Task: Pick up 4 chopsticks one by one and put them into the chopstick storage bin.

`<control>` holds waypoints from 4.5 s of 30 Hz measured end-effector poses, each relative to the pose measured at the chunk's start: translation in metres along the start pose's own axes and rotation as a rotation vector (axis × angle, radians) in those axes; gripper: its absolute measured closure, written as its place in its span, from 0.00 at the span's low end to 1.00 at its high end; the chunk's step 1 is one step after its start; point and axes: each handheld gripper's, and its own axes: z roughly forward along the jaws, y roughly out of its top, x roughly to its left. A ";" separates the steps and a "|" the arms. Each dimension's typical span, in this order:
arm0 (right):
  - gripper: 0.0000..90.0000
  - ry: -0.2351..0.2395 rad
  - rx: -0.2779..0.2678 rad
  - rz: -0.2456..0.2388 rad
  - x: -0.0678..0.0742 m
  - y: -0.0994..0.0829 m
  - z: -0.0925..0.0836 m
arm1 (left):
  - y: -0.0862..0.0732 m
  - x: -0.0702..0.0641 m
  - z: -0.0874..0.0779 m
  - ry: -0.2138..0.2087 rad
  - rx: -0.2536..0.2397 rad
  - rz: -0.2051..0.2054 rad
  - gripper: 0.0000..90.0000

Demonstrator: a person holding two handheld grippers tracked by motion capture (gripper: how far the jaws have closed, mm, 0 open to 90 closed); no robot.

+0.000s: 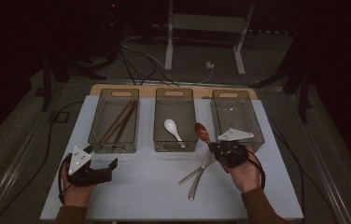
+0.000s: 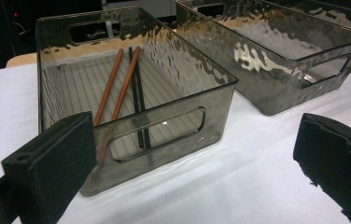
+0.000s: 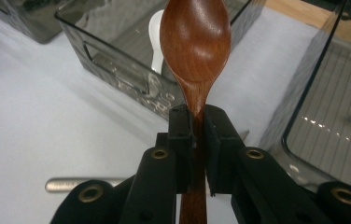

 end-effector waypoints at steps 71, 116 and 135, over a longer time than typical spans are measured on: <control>0.92 0.003 0.052 0.061 -0.001 0.082 0.097 | -0.001 0.002 0.002 -0.008 -0.001 0.004 0.01; 0.01 -0.020 0.030 0.111 -0.004 0.049 0.058 | -0.001 0.001 0.001 -0.006 -0.002 0.005 0.01; 0.01 -0.022 0.039 0.092 0.005 0.021 0.039 | -0.001 0.001 0.001 -0.005 -0.002 0.005 0.01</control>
